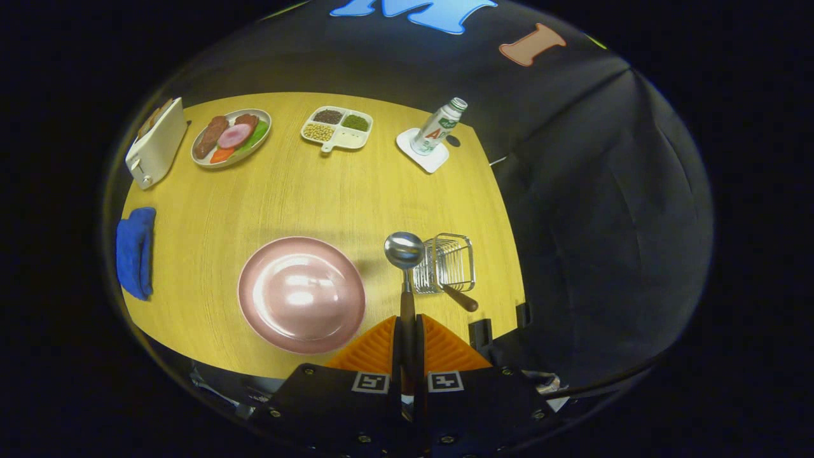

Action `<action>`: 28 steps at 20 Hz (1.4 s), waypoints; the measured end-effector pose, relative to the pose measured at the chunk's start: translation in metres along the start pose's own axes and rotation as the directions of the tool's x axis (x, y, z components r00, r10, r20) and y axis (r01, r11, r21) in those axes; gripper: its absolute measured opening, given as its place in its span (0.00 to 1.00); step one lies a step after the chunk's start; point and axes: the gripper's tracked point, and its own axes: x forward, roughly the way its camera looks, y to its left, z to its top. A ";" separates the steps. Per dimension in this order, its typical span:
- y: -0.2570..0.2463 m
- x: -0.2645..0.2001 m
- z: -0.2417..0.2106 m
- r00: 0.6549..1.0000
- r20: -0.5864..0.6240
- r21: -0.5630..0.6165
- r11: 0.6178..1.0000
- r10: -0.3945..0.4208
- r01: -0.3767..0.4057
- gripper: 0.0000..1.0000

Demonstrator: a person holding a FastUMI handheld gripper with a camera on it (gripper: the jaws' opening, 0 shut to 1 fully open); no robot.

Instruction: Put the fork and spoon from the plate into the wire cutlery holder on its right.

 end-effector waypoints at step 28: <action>-0.076 0.074 0.000 0.991 -0.082 0.063 0.993 0.102 -0.097 0.09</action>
